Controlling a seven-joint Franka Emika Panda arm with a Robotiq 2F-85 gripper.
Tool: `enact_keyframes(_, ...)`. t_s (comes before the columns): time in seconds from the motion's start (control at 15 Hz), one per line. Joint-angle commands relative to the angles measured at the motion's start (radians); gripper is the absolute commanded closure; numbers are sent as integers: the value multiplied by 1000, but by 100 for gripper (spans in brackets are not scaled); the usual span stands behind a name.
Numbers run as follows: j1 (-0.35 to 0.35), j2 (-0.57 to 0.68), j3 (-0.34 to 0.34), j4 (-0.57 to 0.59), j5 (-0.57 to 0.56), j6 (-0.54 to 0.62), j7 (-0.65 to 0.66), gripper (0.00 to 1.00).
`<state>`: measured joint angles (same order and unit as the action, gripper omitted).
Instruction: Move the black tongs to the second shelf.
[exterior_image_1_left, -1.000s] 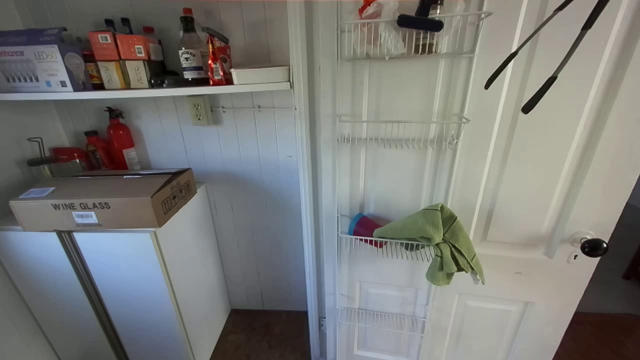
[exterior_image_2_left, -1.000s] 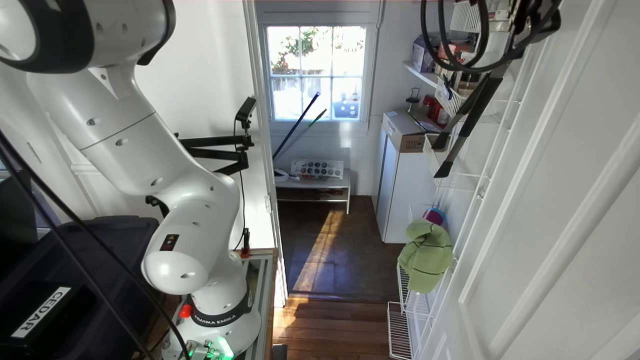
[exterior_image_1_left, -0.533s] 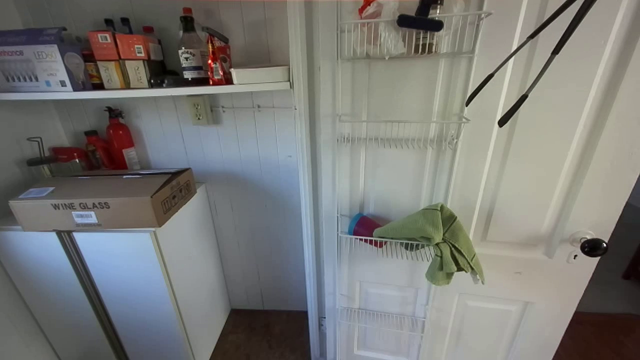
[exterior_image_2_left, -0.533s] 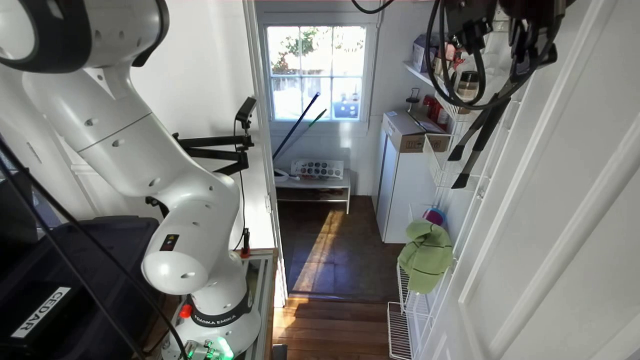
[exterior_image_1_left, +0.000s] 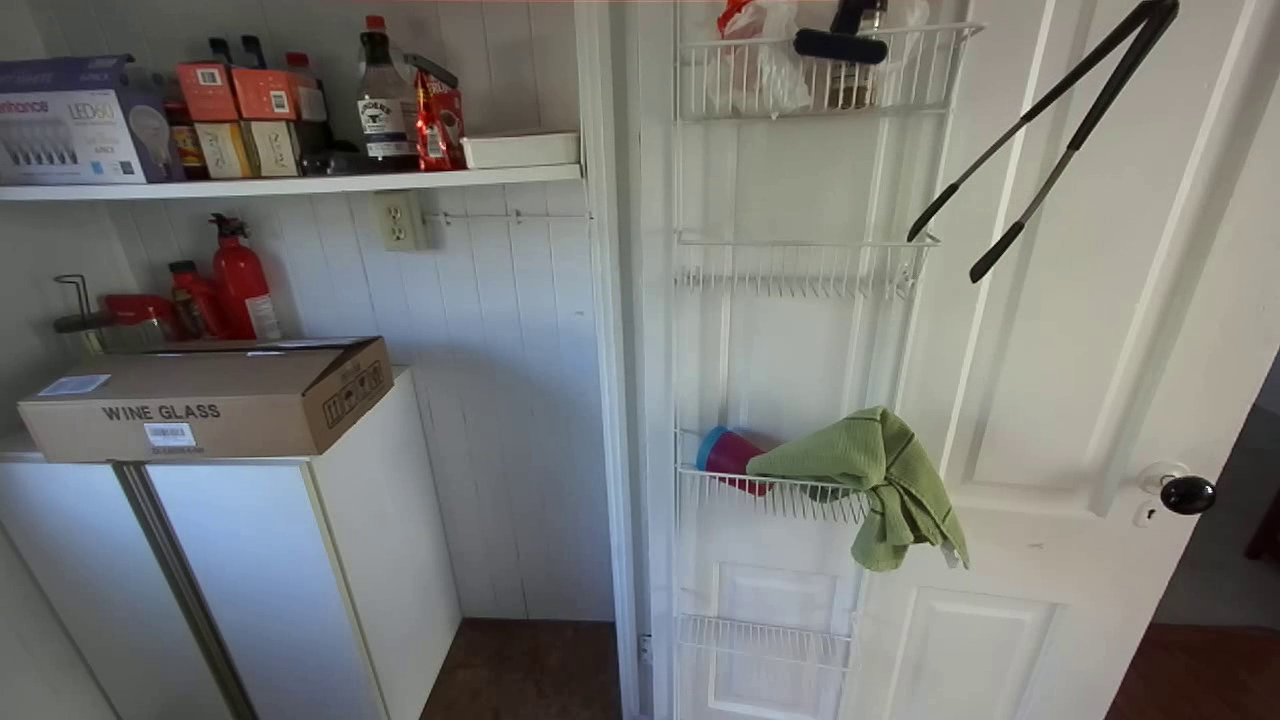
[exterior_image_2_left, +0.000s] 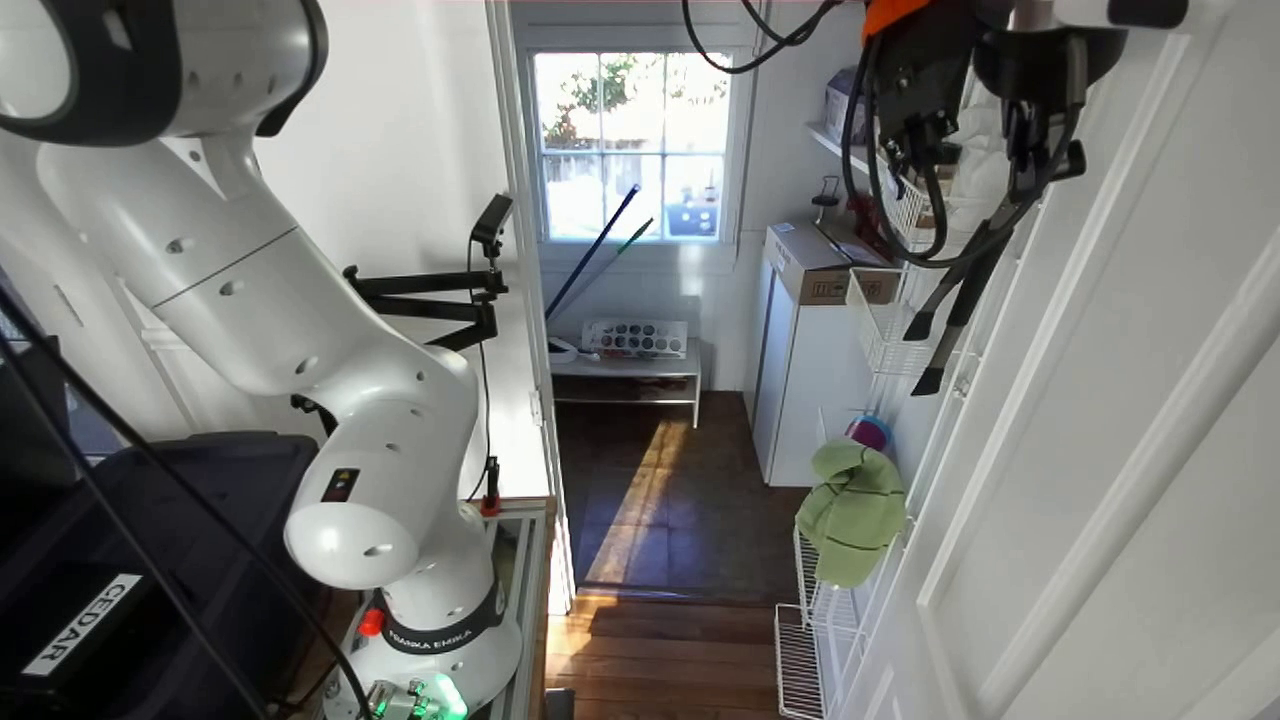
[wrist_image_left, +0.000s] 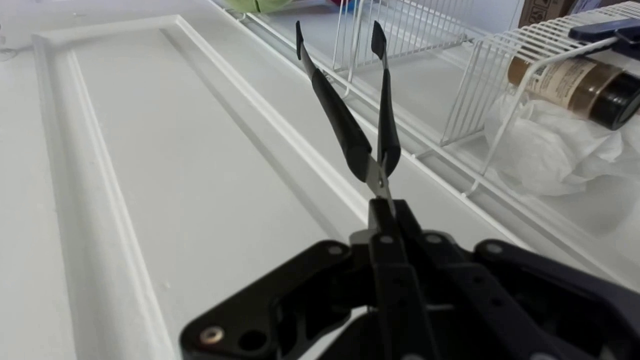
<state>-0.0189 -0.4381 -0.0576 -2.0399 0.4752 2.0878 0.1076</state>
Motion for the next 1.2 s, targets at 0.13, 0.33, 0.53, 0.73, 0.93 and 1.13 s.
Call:
enact_keyframes(0.13,26,-42,13,-81,15,61,-7,99)
enact_keyframes(0.33,37,-41,15,-98,19,61,-8,99)
enact_keyframes(0.53,45,-39,19,-109,20,60,-7,99)
enact_keyframes(0.73,55,-36,24,-119,23,63,-9,99)
enact_keyframes(0.93,63,-34,27,-129,29,67,-9,99)
enact_keyframes(1.13,67,-32,31,-141,30,69,-8,99)
